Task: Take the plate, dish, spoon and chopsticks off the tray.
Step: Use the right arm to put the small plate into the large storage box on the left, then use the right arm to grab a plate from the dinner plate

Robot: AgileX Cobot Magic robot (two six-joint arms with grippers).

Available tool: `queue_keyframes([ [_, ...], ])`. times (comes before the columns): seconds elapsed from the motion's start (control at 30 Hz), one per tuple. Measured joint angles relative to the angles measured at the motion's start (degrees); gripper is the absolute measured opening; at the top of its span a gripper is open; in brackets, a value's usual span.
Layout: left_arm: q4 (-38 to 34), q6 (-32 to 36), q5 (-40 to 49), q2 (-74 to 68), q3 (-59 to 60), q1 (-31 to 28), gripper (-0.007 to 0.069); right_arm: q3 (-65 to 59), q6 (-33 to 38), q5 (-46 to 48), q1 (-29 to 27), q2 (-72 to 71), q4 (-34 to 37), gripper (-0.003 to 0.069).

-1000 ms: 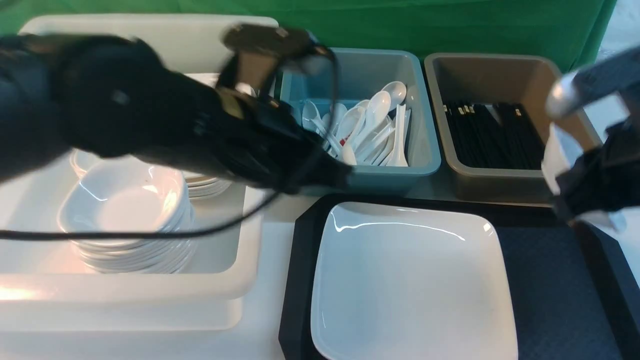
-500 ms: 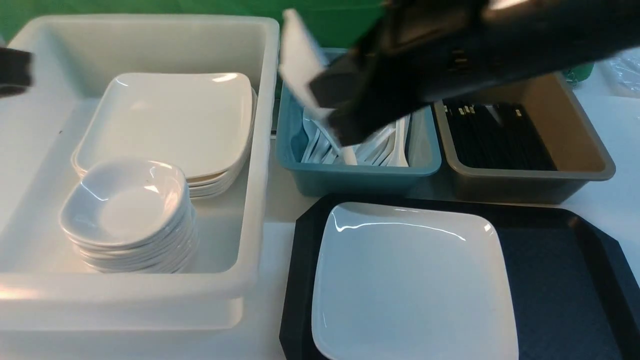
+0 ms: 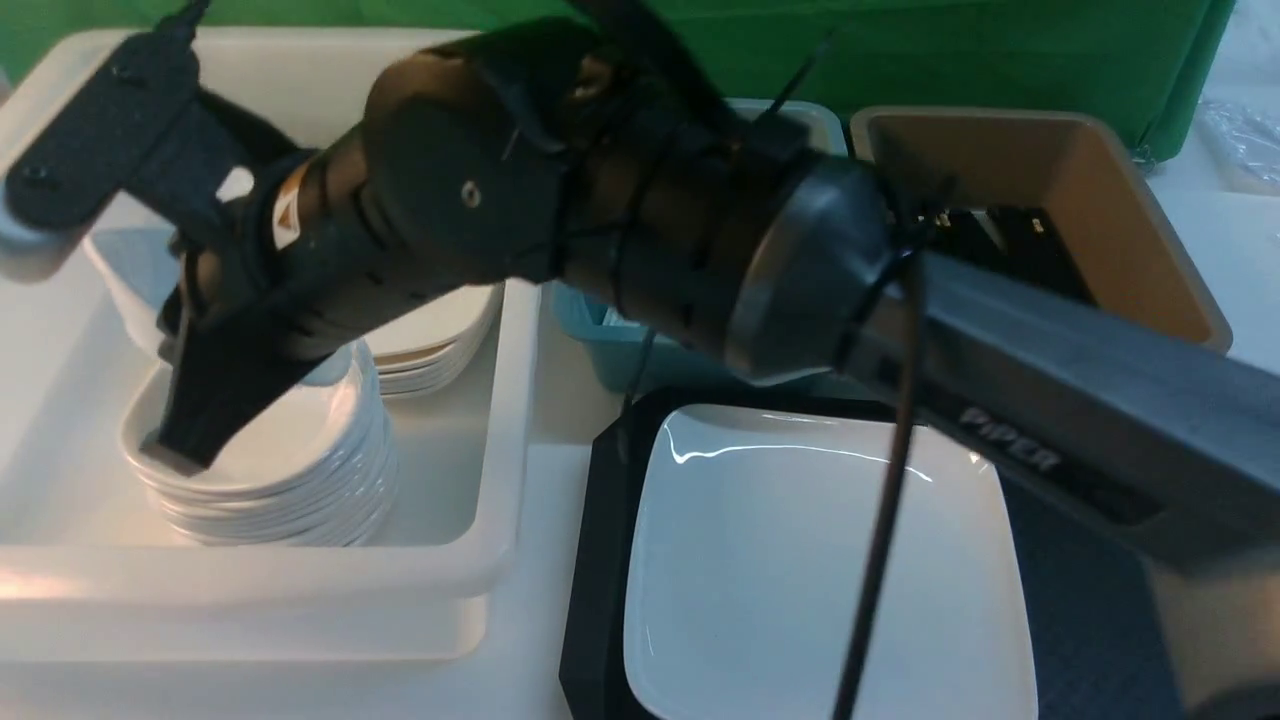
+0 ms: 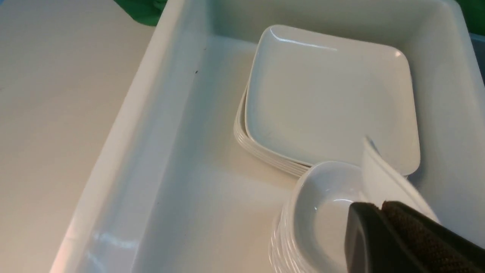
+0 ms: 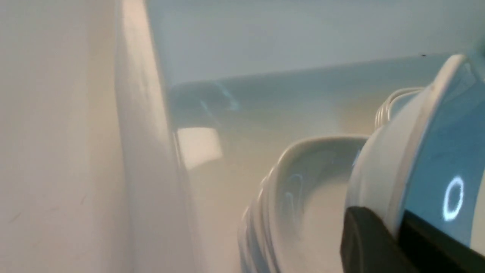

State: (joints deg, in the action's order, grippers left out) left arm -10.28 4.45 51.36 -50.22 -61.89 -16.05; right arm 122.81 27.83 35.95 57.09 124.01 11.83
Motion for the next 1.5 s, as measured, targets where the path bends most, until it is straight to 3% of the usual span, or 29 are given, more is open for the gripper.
queue_keyframes([
  [0.13,0.0,0.1,-0.1,0.0,0.5,0.0,0.0014,0.3,0.0,0.1,0.1,2.3,-1.5,0.0111],
  [0.2,0.0,0.1,-0.6,0.0,0.5,0.0,0.0014,0.3,-0.3,0.2,0.2,2.5,-1.6,0.0188],
  [0.27,0.0,0.2,-1.1,0.0,0.5,0.0,0.0014,0.4,-1.3,0.3,0.2,2.5,-1.6,0.0290],
  [0.3,0.0,0.2,-1.4,0.0,0.5,0.0,0.0014,0.7,-2.3,0.5,0.3,2.5,-1.6,0.0380],
  [0.37,-0.1,0.1,-1.5,0.0,0.5,0.0,0.0014,1.1,-3.3,1.0,0.4,2.4,-1.6,0.0443],
  [0.43,-0.1,0.1,-1.5,0.0,0.5,0.0,0.0014,2.8,-5.5,5.1,0.6,1.5,-1.7,0.0570],
  [0.53,-0.2,0.2,-1.5,0.0,0.5,0.5,0.0014,5.2,-7.6,11.5,0.7,-0.6,-2.2,0.0609],
  [0.6,-0.7,0.9,-1.5,0.0,0.5,1.2,0.0014,7.1,-8.5,17.6,0.6,-2.7,-4.2,0.0578],
  [0.67,-1.5,2.0,-1.5,0.0,0.5,2.1,0.0014,8.5,-9.8,24.1,-0.2,-5.2,-8.5,0.0471],
  [0.7,-1.6,2.3,-1.5,0.0,0.5,2.4,0.0014,8.6,-10.0,25.3,-0.5,-5.5,-9.6,0.0456],
  [0.8,-2.4,4.0,-0.9,0.0,0.5,4.7,0.0014,8.7,-15.5,30.9,-5.4,-9.6,-17.9,0.0148],
  [0.87,-2.7,5.2,-0.2,0.0,0.5,6.5,0.0014,7.0,-18.3,30.9,-10.3,-12.1,-19.0,0.0064],
  [1.0,-2.7,7.7,0.9,0.0,0.5,11.1,0.0014,-1.0,-19.7,30.9,-21.0,-17.2,-13.8,0.0020],
  [1.1,-2.8,8.4,0.9,0.0,0.5,14.5,0.0014,-11.2,-18.8,30.8,-30.1,-21.8,-8.0,0.0019],
  [1.3,-2.8,9.4,0.9,0.0,0.5,17.2,0.0014,-30.5,-15.4,29.4,-42.9,-25.5,0.0,0.0019],
  [1.5,-2.8,9.5,0.9,0.0,0.5,17.3,0.0014,-46.0,-9.3,21.4,-50.2,-25.6,8.9,0.0019],
])
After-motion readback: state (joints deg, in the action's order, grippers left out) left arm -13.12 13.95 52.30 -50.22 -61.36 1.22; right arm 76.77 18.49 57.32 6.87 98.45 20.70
